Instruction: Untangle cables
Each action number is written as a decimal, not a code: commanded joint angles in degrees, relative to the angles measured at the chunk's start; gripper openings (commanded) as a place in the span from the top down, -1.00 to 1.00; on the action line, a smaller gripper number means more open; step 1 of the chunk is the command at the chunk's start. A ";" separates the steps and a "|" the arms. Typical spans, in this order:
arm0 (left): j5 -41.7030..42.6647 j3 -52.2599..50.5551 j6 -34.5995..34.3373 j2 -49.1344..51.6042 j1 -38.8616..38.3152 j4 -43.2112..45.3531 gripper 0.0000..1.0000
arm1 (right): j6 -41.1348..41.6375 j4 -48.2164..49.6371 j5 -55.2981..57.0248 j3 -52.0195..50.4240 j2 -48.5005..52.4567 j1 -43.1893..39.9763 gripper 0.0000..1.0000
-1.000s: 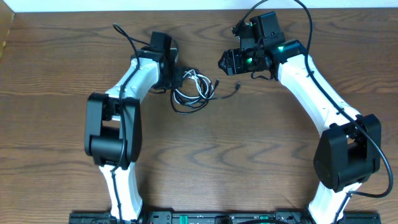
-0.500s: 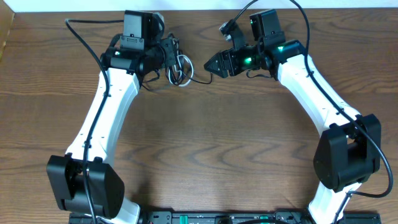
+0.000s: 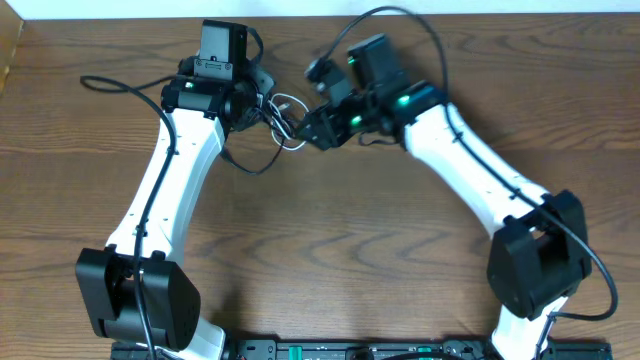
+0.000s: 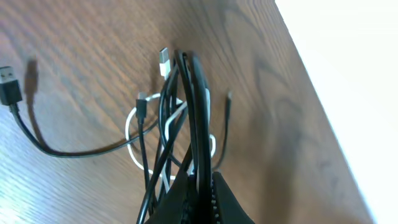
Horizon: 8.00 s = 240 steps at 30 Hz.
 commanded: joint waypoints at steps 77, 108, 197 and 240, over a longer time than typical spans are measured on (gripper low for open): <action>7.04 0.81 -15.32 0.26 3.43 -4.50 0.85 | 4.02 2.27 11.52 0.42 2.51 4.07 0.64; 12.74 0.81 -15.30 0.26 2.69 -10.05 0.85 | 1.44 3.74 14.40 0.37 3.78 4.52 0.98; 11.93 0.83 36.46 -4.11 -5.03 -1.97 0.85 | 4.50 -9.40 9.16 3.04 -8.63 -11.56 0.42; 19.17 12.41 27.71 -18.16 -4.96 17.66 0.85 | -13.00 -7.69 -6.25 2.97 0.52 -6.47 0.29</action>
